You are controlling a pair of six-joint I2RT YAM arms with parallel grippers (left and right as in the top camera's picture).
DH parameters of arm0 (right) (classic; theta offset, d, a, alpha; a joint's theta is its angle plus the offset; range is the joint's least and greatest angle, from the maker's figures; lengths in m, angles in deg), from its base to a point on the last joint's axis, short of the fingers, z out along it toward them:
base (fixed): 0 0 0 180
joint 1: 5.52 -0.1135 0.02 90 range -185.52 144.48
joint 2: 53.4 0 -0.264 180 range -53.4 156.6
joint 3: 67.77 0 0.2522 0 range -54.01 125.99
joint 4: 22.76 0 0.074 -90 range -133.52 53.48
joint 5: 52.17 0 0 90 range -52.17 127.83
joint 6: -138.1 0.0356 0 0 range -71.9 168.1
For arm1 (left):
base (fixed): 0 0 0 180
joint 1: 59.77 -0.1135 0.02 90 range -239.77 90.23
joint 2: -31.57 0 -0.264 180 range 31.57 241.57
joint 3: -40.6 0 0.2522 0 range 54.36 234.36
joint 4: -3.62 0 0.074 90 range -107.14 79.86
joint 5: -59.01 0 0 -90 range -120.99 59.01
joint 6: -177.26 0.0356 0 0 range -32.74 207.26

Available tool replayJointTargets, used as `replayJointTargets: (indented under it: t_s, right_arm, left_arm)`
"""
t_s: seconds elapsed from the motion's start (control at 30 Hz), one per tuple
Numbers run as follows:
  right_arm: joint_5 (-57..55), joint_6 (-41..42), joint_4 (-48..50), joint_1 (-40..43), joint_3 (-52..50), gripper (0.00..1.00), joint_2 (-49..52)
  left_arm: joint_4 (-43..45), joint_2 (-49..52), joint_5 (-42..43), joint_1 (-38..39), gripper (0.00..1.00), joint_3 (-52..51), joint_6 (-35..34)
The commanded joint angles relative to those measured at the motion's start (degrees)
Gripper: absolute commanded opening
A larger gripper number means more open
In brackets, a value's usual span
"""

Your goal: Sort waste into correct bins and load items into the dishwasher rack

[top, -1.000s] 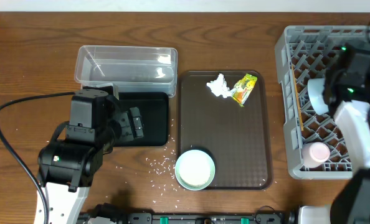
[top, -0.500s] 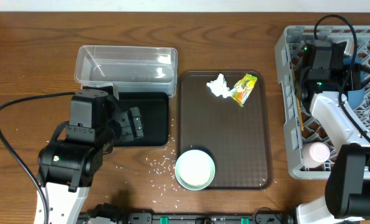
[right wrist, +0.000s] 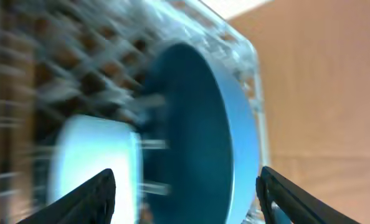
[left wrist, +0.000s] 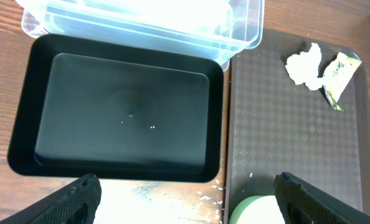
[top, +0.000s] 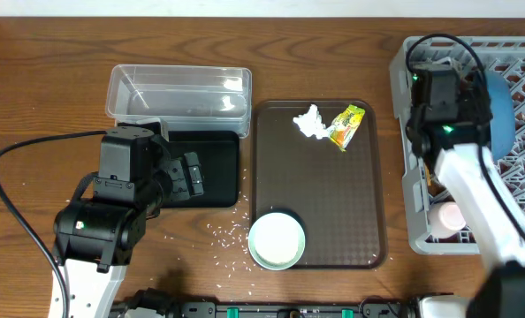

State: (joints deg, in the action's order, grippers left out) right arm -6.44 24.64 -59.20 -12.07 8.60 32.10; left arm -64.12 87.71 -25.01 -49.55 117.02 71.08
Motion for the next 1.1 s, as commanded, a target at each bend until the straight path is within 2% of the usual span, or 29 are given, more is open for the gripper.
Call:
replayJointTargets:
  t_s: [0.0,0.17,0.27,0.4,0.5,0.67,0.83,0.93,1.0,1.07]
  right_arm:
    - [16.48,9.31,-3.69,-1.81,0.57,0.72,-6.45]
    - [35.74,20.70,-11.54,-5.53,0.57,0.73,-11.96]
    - [44.70,28.72,-14.97,-7.58,0.52,0.71,-12.00]
    - [49.20,38.93,-16.72,-10.95,0.48,0.63,-8.98]
    - [45.77,39.89,-13.92,-12.92,0.48,0.62,-3.91]
    - [49.05,39.08,-10.51,-14.25,0.48,0.63,2.47]
    - [51.28,39.10,-11.37,-15.08,0.48,0.73,2.97]
    - [51.87,39.12,-12.37,-15.19,0.48,0.90,2.34]
    - [52.02,38.93,-13.86,-15.17,0.48,0.92,1.86]
    - [52.02,38.49,-15.69,-15.17,0.48,0.88,0.98]
  left_arm:
    - [-0.24,-0.02,-0.70,-0.24,0.91,0.48,0.96]
    - [-0.24,-0.02,-0.70,-0.24,0.91,0.48,0.96]
    - [-0.24,-0.02,-0.70,-0.24,0.91,0.48,0.96]
    - [-0.24,-0.02,-0.70,-0.24,0.91,0.48,0.96]
    - [-0.24,-0.02,-0.70,-0.24,0.91,0.48,0.96]
    - [-0.24,-0.02,-0.70,-0.24,0.91,0.48,0.96]
    - [-0.24,-0.02,-0.70,-0.24,0.91,0.48,0.96]
    - [-0.24,-0.02,-0.70,-0.24,0.91,0.48,0.96]
    - [-0.24,-0.02,-0.70,-0.24,0.91,0.48,0.96]
    - [-0.24,-0.02,-0.70,-0.24,0.91,0.48,0.96]
